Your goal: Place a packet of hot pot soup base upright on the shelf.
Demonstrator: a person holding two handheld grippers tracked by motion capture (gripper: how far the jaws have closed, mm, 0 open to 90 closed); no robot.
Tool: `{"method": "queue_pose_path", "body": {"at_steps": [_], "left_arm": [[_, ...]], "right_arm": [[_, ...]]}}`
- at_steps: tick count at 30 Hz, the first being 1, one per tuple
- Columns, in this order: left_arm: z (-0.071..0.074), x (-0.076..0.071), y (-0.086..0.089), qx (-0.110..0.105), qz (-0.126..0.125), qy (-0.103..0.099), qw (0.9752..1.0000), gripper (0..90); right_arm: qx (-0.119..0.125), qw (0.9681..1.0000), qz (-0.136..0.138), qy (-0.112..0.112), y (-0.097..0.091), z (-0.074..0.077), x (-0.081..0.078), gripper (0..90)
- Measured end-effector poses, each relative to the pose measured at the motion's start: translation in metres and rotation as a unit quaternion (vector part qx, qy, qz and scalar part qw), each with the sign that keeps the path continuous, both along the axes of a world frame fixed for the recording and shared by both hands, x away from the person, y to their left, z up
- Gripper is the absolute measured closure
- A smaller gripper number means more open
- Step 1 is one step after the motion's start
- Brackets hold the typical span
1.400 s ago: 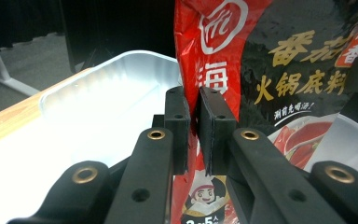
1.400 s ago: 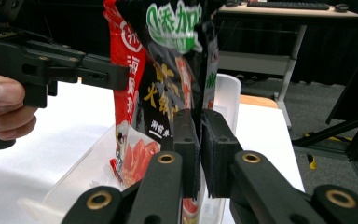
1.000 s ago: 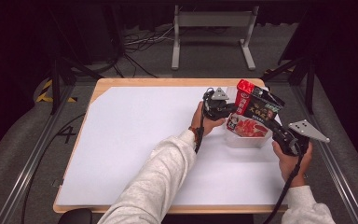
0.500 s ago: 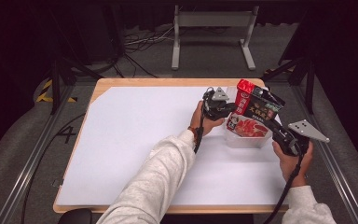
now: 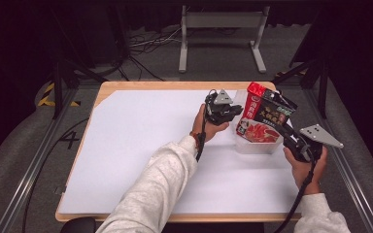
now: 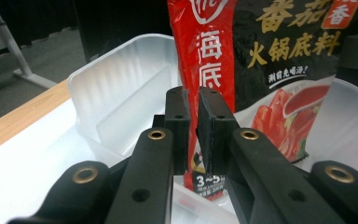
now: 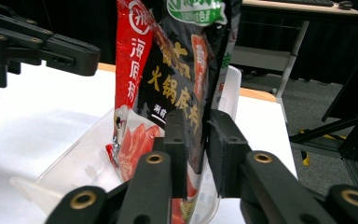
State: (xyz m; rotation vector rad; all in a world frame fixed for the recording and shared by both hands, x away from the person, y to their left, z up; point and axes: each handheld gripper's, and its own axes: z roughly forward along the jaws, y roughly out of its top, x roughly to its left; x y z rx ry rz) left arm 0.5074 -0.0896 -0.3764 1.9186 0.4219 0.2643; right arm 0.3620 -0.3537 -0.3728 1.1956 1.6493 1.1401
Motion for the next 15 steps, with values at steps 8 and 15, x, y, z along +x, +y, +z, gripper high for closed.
{"method": "queue_pose_path", "body": {"at_steps": [8, 15], "left_arm": [[0.005, -0.006, 0.014, 0.007, 0.0, -0.009, 0.9999, 81.8], [0.012, -0.014, 0.027, 0.021, -0.004, -0.024, 0.9995, 80.7]], "right_arm": [[-0.003, 1.0, 0.005, -0.002, 0.0, 0.004, -0.004, 74.4], [-0.006, 0.9999, 0.011, -0.004, 0.002, 0.007, -0.008, 72.6]]}}
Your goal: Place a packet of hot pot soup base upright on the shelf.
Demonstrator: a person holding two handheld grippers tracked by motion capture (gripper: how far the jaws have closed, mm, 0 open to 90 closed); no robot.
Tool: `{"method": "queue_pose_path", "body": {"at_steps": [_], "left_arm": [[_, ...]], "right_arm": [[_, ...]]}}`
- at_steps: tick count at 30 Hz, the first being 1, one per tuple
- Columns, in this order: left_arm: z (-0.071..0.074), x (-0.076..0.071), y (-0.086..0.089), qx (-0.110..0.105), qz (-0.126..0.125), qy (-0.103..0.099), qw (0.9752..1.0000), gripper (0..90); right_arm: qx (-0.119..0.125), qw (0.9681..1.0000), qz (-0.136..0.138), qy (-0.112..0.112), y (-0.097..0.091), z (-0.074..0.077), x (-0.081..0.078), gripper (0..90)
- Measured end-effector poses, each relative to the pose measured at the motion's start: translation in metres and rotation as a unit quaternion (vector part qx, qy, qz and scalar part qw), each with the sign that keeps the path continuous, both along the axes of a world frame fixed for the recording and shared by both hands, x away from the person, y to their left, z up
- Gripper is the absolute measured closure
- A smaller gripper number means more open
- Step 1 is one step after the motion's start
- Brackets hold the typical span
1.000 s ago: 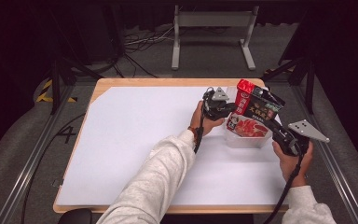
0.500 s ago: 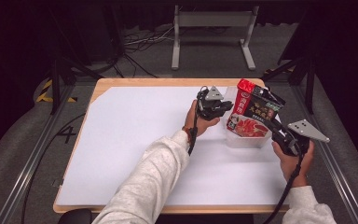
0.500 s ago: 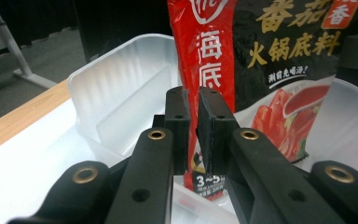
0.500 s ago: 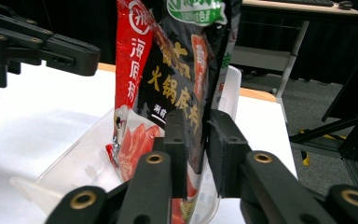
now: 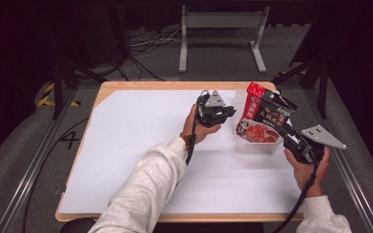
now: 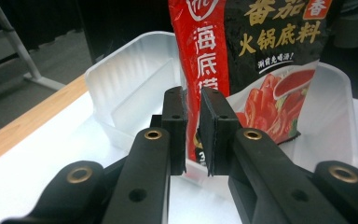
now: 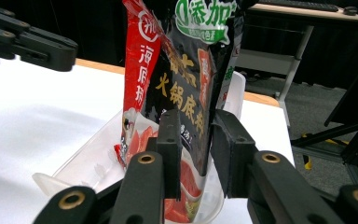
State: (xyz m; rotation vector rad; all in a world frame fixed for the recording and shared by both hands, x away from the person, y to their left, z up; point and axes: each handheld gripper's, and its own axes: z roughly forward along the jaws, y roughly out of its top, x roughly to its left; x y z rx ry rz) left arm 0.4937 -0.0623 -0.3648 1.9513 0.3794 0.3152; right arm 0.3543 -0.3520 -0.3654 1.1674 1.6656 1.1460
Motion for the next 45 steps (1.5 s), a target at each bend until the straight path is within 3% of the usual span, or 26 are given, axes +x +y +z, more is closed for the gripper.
{"method": "queue_pose_path", "body": {"at_steps": [6, 13, 26, 35, 45], "left_arm": [[0.005, -0.002, 0.015, 0.015, 0.004, -0.016, 0.9997, 77.5], [0.011, -0.006, 0.027, 0.023, 0.012, -0.021, 0.9994, 72.8], [0.019, -0.021, 0.045, 0.05, 0.028, -0.045, 0.9973, 54.2], [0.02, -0.03, 0.067, 0.057, 0.039, -0.044, 0.9966, 47.8], [0.013, -0.043, 0.099, 0.083, 0.05, -0.047, 0.9942, 42.5]], "right_arm": [[-0.002, 1.0, 0.006, 0.001, 0.002, 0.002, -0.003, 69.9], [-0.007, 0.9999, 0.011, 0.003, 0.003, 0.004, -0.006, 67.3], [-0.009, 0.9997, 0.019, 0.011, 0.005, 0.005, -0.006, 59.9], [-0.014, 0.9995, 0.022, 0.016, 0.007, 0.006, -0.009, 56.1], [-0.016, 0.9991, 0.032, 0.02, 0.009, 0.006, -0.012, 51.6]]}}
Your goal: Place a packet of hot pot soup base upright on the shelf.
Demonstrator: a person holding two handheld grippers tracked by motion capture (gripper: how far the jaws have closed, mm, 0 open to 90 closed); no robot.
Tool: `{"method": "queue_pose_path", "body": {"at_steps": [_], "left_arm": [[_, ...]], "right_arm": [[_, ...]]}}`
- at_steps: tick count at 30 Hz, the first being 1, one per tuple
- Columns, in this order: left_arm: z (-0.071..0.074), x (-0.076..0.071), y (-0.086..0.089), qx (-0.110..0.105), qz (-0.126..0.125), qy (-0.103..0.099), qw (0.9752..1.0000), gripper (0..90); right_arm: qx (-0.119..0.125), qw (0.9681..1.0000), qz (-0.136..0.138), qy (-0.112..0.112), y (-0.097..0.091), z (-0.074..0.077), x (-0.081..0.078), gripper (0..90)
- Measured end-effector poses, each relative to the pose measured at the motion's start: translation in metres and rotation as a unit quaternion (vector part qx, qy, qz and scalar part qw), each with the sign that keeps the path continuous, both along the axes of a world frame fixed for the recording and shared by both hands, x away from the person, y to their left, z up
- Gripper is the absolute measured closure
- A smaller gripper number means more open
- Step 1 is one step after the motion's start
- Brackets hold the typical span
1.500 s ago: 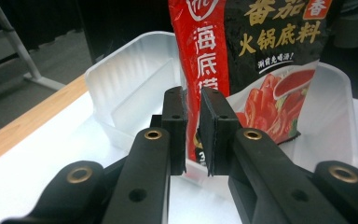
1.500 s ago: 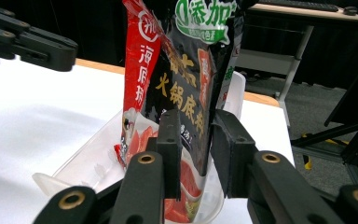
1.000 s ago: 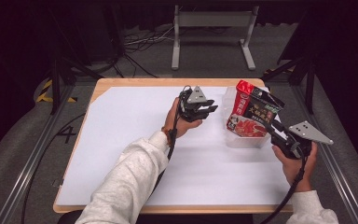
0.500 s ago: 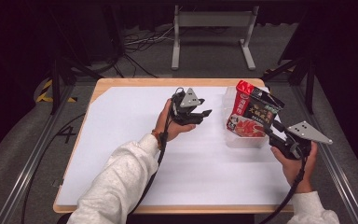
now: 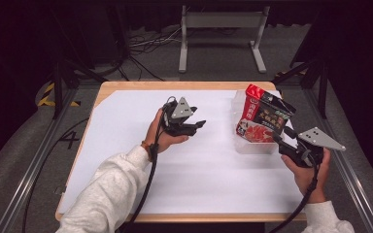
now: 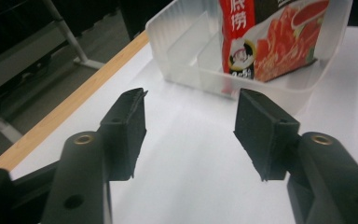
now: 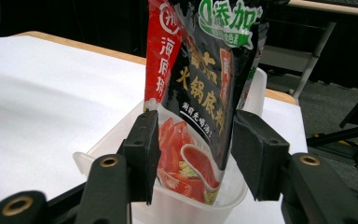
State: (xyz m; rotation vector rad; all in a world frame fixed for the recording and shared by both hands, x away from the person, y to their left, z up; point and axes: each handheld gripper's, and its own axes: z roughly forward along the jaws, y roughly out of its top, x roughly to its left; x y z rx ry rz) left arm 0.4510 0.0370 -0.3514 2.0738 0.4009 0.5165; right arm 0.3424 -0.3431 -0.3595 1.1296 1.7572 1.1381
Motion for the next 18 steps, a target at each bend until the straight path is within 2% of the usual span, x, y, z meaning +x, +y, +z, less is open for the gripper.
{"method": "queue_pose_path", "body": {"at_steps": [9, 18], "left_arm": [[-0.002, -0.011, 0.025, 0.005, 0.01, -0.001, 0.9999, 39.7], [-0.006, -0.025, 0.047, 0.018, 0.014, -0.003, 0.9997, 37.4]], "right_arm": [[-0.005, 0.9999, 0.014, 0.007, 0.0, 0.0, -0.003, 49.3], [-0.023, 0.9993, 0.027, 0.011, 0.005, -0.002, -0.006, 48.2]]}}
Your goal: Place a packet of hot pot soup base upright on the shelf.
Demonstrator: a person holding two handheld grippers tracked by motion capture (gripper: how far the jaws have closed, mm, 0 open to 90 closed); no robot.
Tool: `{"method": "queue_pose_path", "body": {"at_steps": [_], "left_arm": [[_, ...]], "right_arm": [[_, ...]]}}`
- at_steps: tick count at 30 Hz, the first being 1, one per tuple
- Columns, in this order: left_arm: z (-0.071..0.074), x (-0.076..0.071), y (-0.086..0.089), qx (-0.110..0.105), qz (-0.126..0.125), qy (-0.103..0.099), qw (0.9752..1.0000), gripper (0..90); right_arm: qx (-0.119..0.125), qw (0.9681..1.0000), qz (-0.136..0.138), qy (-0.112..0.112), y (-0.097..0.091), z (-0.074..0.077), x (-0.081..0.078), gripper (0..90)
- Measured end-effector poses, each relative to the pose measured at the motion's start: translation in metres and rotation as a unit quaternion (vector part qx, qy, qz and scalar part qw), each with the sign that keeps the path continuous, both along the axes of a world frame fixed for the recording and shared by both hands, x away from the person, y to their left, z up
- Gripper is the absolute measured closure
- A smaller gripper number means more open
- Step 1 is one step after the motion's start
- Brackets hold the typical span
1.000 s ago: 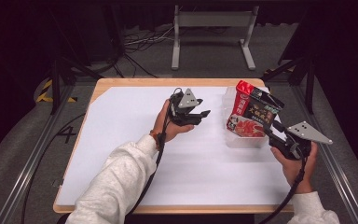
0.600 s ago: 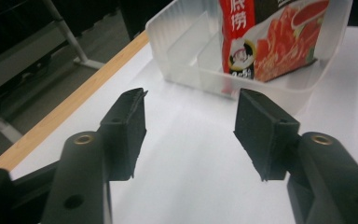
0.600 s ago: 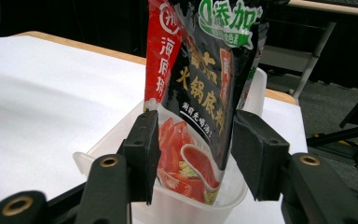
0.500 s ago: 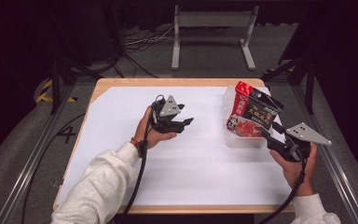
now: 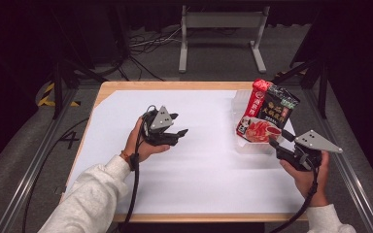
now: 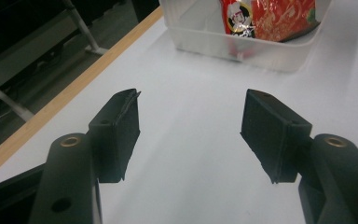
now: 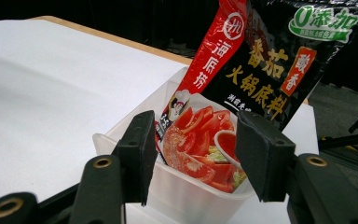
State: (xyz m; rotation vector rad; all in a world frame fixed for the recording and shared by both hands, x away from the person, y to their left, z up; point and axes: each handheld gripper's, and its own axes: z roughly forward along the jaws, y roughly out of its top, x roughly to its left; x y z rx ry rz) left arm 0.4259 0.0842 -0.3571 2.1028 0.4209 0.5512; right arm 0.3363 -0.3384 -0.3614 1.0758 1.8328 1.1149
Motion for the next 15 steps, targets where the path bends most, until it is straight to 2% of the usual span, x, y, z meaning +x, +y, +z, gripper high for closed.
{"method": "queue_pose_path", "body": {"at_steps": [15], "left_arm": [[-0.009, -0.018, 0.04, 0.012, 0.028, 0.004, 0.9995, 33.9]], "right_arm": [[-0.017, 0.9996, 0.018, 0.009, 0.004, -0.005, -0.003, 43.9]]}}
